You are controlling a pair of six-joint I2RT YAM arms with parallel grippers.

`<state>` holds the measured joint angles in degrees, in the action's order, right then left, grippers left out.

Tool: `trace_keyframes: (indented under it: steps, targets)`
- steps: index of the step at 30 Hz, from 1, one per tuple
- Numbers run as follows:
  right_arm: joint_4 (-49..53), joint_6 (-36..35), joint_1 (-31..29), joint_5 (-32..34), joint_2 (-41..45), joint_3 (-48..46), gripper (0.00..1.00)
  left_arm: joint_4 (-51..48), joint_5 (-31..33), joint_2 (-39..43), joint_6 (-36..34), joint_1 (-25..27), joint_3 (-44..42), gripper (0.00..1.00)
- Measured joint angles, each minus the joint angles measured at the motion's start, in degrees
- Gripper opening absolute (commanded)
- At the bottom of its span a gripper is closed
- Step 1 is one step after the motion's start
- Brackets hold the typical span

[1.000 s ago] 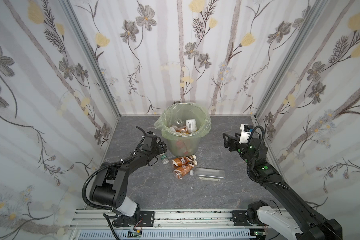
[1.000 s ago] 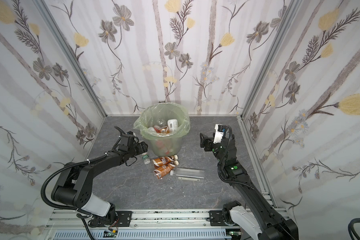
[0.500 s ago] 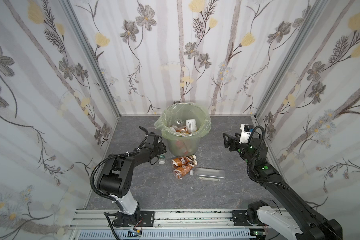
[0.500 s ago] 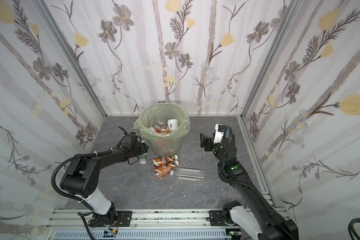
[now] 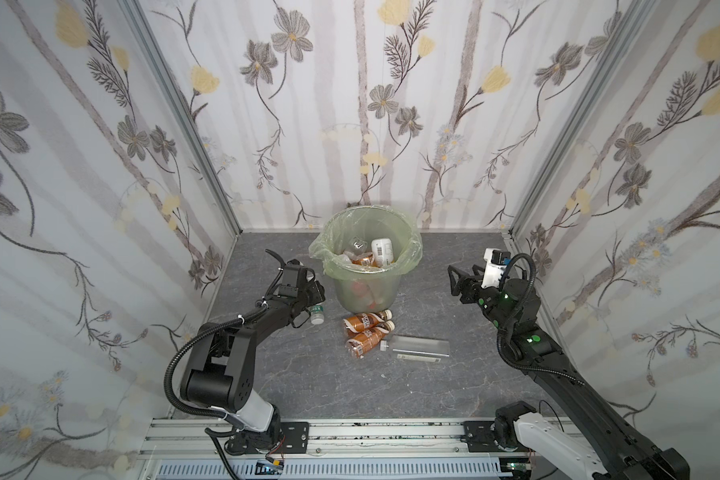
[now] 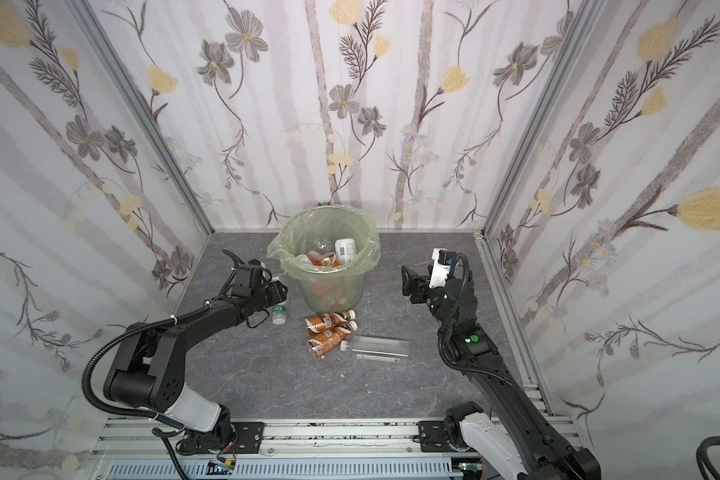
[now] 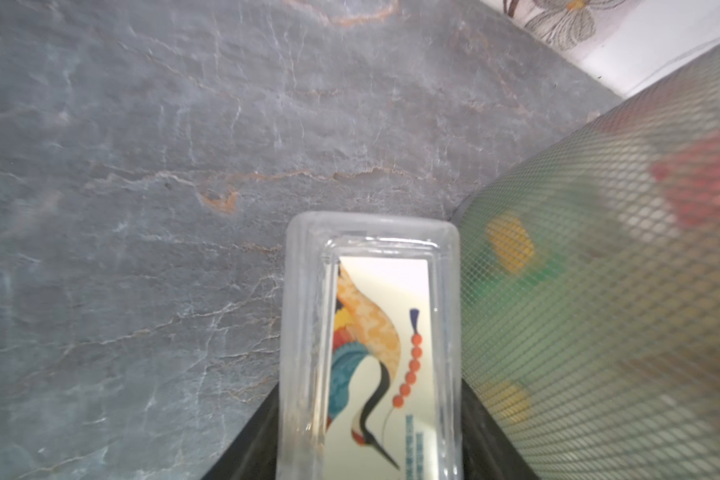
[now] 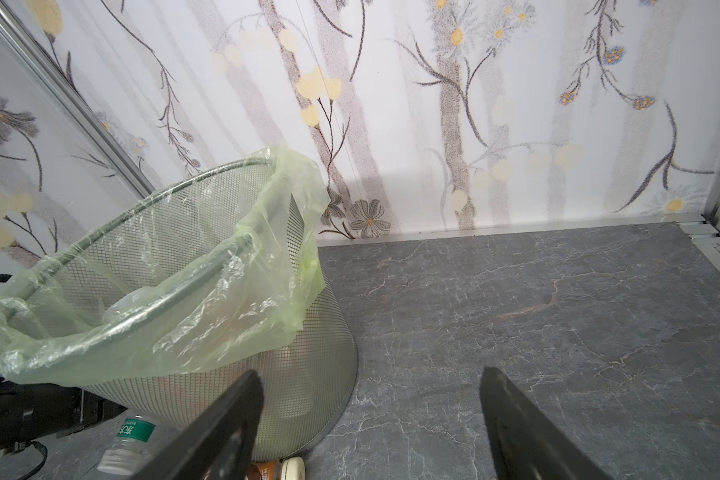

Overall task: Put the plastic bottles in the bin
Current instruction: 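Lift the water bottle with the left gripper and carry it over the bin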

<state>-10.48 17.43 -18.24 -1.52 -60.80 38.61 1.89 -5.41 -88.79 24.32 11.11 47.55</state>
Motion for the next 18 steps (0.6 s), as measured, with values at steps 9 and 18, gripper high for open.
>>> trace_keyframes:
  steps: [9,18]
  targets:
    - [0.1,-0.6,0.1,-0.1,1.1,0.0,0.83,-6.2,2.3,6.9,-3.8,-4.6,7.0,0.50]
    - [0.1,-0.6,0.1,-0.9,2.7,-0.1,0.83,-9.3,1.9,9.4,-9.0,-5.2,23.3,0.49]
